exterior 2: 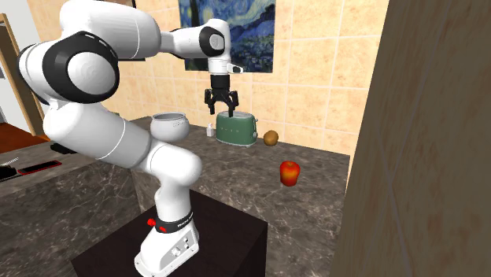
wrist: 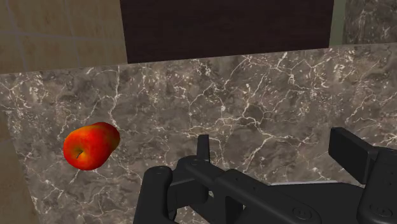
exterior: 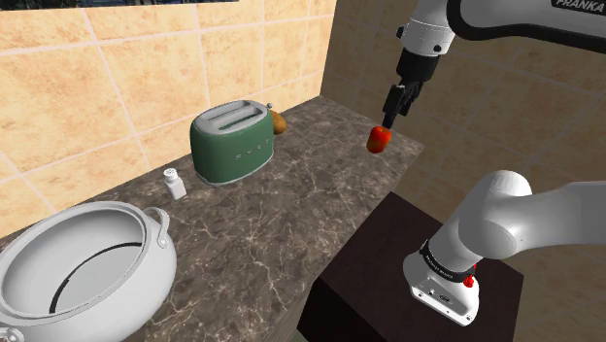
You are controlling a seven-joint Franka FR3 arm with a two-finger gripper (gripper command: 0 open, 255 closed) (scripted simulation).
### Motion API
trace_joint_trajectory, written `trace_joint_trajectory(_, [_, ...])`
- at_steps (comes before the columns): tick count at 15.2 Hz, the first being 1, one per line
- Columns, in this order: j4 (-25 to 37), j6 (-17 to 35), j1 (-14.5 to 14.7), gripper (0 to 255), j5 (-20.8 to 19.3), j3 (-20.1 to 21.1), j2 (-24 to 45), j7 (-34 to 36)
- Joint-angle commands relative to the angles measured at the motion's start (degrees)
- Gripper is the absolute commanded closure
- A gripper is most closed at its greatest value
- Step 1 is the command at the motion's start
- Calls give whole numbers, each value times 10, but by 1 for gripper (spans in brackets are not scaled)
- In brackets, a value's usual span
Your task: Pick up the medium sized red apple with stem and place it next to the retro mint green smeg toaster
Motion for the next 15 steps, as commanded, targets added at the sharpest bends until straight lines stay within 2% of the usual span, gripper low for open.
trace_joint_trajectory(1, [0,0,0,0,0,0,0,0])
trace_joint_trajectory(9, [-30,111,-31,0,-42,-105,64,-99])
trace_joint_trajectory(15, [-20,195,-42,0,-50,-185,150,-177])
